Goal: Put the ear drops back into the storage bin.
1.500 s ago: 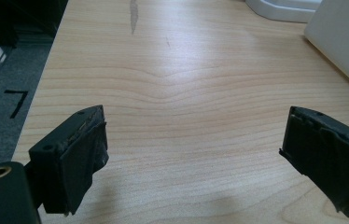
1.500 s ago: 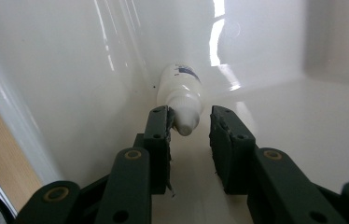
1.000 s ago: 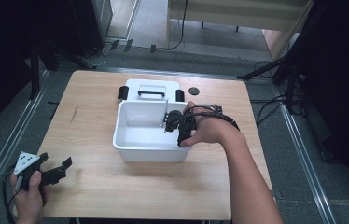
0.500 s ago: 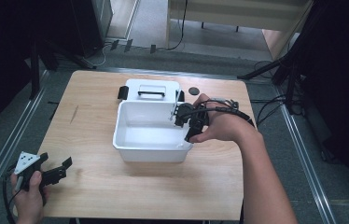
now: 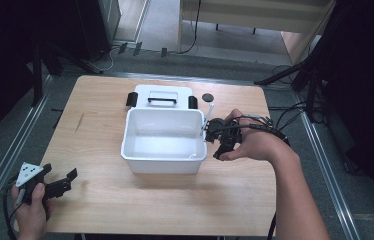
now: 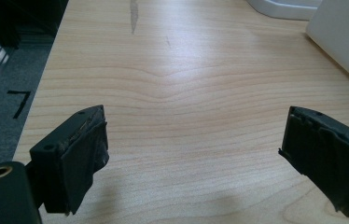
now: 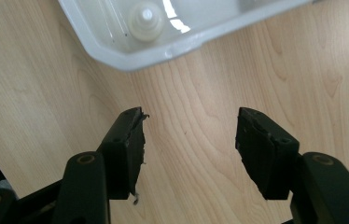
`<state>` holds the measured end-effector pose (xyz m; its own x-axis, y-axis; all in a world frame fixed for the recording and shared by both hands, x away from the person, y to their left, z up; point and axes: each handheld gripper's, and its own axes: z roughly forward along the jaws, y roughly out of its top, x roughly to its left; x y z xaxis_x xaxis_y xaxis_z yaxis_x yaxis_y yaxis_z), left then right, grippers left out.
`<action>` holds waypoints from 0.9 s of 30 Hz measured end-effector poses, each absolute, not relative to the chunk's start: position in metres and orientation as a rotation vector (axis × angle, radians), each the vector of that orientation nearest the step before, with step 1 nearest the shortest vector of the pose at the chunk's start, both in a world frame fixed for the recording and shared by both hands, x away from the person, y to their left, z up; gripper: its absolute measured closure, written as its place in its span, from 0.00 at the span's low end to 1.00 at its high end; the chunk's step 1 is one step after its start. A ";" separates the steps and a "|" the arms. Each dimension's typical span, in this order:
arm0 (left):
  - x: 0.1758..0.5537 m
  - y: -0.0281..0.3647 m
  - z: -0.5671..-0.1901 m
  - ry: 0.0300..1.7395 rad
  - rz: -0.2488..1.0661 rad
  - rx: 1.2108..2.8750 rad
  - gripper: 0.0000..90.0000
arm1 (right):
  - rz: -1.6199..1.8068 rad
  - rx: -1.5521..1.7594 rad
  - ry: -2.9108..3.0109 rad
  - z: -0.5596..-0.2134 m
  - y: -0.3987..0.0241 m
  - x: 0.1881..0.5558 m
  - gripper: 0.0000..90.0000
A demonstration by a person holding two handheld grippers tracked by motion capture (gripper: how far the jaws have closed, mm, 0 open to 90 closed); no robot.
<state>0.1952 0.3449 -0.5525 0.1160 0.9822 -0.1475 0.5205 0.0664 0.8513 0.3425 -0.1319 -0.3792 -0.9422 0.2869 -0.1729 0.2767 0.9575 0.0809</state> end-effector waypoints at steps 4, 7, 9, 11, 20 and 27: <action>0.195 0.345 -0.553 1.518 0.703 1.565 0.08 | 0.084 0.457 2.931 -0.386 -0.143 0.341 0.47; 0.195 0.345 -0.553 1.517 0.703 1.566 0.08 | 0.083 0.481 2.930 -0.393 -0.151 0.339 0.47; 0.195 0.345 -0.553 1.517 0.703 1.565 0.08 | 0.084 0.499 2.929 -0.397 -0.156 0.338 0.46; 0.195 0.345 -0.552 1.517 0.705 1.567 0.08 | 0.085 0.519 2.932 -0.403 -0.163 0.337 0.46; 0.195 0.345 -0.552 1.519 0.705 1.565 0.08 | 0.098 0.595 2.929 -0.425 -0.188 0.330 0.45; 0.195 0.345 -0.552 1.518 0.703 1.566 0.08 | 0.138 0.677 2.900 -0.442 -0.206 0.325 0.43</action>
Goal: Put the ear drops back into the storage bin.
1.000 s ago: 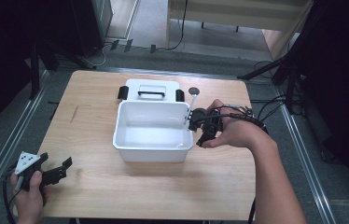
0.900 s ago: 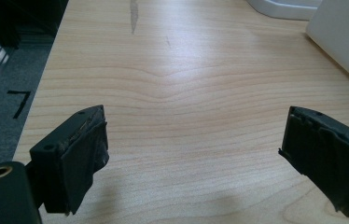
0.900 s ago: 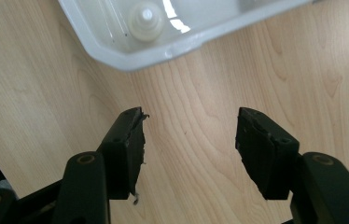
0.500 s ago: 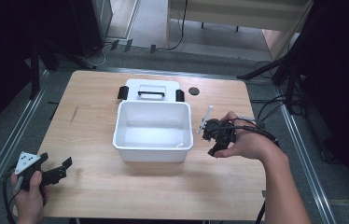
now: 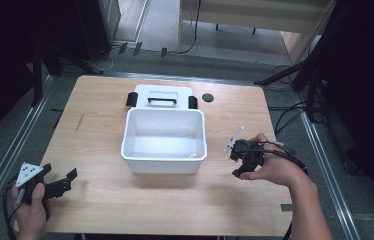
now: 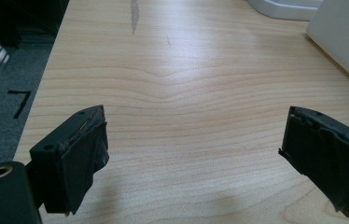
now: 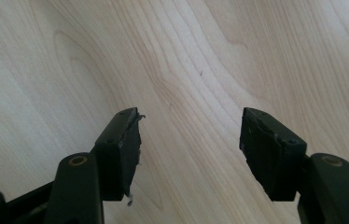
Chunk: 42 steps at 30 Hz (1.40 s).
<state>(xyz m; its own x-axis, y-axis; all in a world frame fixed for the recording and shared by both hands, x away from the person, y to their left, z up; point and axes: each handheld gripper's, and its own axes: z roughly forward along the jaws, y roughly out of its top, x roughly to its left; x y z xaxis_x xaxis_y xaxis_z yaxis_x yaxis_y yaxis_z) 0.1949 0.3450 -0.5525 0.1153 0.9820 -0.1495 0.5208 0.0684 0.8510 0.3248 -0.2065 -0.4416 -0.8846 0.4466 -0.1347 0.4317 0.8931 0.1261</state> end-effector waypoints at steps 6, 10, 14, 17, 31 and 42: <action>0.195 0.345 -0.552 1.518 0.704 1.566 0.08 | 0.226 0.815 2.832 -0.456 -0.225 0.320 0.39; 0.195 0.345 -0.552 1.518 0.704 1.566 0.08 | 0.343 0.909 2.750 -0.463 -0.238 0.313 0.33; 0.195 0.345 -0.552 1.519 0.705 1.566 0.08 | 0.450 1.003 2.640 -0.471 -0.251 0.305 0.26; 0.195 0.345 -0.552 1.519 0.705 1.566 0.08 | 0.588 1.121 2.585 -0.480 -0.265 0.299 0.20; 0.195 0.344 -0.552 1.525 0.711 1.565 0.08 | 0.900 1.391 2.178 -0.525 -0.310 0.261 0.02; 0.195 0.344 -0.552 1.516 0.713 1.579 0.08 | 1.149 1.468 1.859 -0.542 -0.333 0.239 0.01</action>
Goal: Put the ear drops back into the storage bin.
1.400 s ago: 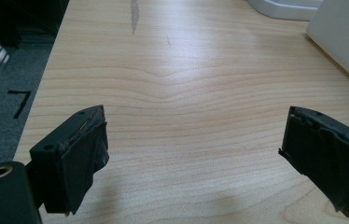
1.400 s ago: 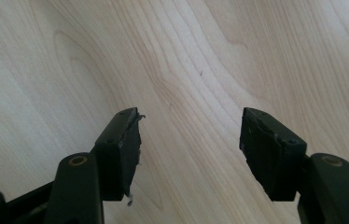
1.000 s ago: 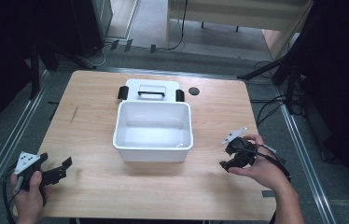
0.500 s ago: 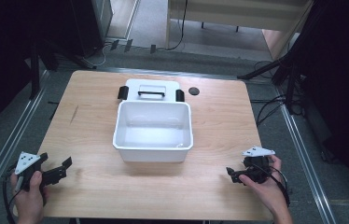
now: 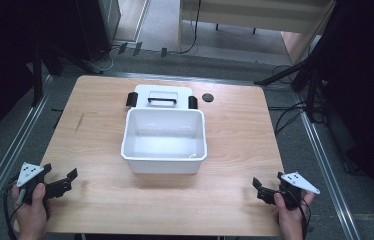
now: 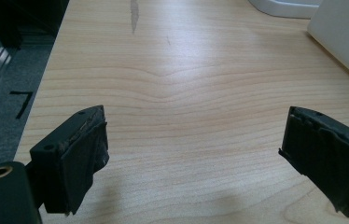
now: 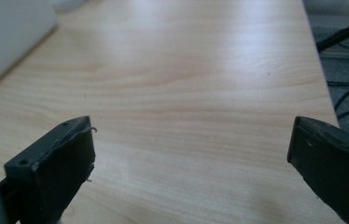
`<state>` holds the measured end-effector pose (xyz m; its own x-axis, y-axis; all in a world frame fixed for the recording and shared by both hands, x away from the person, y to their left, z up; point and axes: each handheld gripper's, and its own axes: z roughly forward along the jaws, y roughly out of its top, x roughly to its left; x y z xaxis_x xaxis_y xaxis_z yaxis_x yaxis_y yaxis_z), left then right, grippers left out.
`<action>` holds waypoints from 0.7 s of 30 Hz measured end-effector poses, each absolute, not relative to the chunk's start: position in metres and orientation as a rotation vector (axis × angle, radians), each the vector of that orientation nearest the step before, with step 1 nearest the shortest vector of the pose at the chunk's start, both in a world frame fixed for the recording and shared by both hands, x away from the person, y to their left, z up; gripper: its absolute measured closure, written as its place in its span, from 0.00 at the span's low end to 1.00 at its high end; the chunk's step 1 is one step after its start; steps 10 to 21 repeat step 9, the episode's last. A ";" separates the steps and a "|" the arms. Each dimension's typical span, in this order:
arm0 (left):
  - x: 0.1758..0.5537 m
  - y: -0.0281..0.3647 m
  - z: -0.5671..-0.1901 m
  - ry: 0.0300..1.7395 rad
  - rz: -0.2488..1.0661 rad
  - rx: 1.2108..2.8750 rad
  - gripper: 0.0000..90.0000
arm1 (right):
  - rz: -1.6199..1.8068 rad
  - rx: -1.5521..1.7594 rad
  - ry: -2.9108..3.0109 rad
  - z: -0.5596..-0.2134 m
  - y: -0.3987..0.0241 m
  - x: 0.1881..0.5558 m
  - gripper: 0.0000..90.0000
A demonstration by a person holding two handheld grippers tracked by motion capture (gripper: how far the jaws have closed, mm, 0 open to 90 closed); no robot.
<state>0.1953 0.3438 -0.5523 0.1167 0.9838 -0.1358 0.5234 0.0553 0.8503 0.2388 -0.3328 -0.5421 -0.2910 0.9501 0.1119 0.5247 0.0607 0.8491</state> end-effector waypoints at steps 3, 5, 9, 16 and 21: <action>0.195 0.343 -0.552 1.516 0.717 1.582 0.08 | 1.235 1.520 1.809 -0.543 -0.341 0.238 0.00; 0.195 0.343 -0.552 1.521 0.714 1.583 0.08 | 1.271 1.544 1.793 -0.543 -0.344 0.238 0.00; 0.195 0.343 -0.552 1.520 0.711 1.584 0.08 | 1.254 1.551 1.798 -0.544 -0.343 0.239 0.00; 0.195 0.343 -0.552 1.520 0.711 1.584 0.08 | 1.254 1.551 1.798 -0.544 -0.343 0.239 0.00; 0.195 0.343 -0.552 1.520 0.711 1.584 0.08 | 1.254 1.551 1.798 -0.544 -0.343 0.239 0.00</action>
